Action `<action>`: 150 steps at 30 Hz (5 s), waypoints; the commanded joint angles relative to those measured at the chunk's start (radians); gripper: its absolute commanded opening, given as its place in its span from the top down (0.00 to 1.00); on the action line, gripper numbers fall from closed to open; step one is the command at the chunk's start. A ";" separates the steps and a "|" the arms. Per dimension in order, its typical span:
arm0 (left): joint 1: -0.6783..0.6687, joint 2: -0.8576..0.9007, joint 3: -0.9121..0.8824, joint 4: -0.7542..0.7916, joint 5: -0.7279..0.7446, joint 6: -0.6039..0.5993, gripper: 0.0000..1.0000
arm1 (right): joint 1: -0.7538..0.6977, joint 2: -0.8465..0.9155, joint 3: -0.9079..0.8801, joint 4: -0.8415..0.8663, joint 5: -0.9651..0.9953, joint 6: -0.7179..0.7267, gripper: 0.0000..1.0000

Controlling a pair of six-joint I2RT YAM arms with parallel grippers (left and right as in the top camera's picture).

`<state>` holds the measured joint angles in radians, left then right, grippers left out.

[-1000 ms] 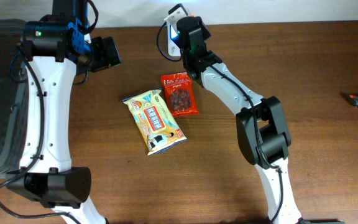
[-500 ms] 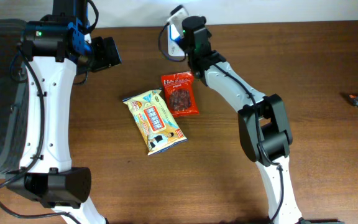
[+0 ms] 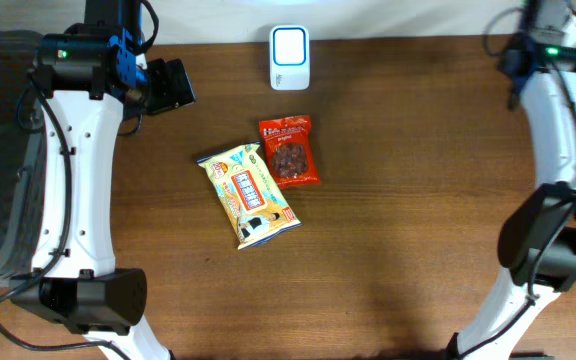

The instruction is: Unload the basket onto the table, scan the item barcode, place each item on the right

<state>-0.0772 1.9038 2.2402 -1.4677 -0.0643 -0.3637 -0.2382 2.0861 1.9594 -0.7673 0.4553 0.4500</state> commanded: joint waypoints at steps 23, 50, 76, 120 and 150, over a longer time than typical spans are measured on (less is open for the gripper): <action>0.002 0.002 -0.002 0.000 -0.011 -0.010 0.01 | -0.449 -0.065 -0.229 -0.060 -0.202 0.009 0.01; 0.002 0.002 -0.002 0.000 -0.011 -0.010 0.01 | 0.671 0.132 -0.238 0.170 -0.854 0.083 0.89; 0.002 0.002 -0.002 0.000 -0.011 -0.010 0.01 | 0.568 0.061 -0.046 -0.393 -0.429 -0.125 0.84; 0.002 0.002 -0.002 0.000 -0.011 -0.010 0.01 | 0.859 0.082 -0.362 -0.186 -0.003 0.136 0.72; 0.000 0.001 -0.002 0.000 -0.011 -0.010 0.01 | 0.738 0.133 -0.245 -0.098 -0.209 0.037 0.02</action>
<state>-0.0772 1.9038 2.2402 -1.4693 -0.0647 -0.3637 0.4942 2.2208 1.7542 -0.9051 0.1093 0.4232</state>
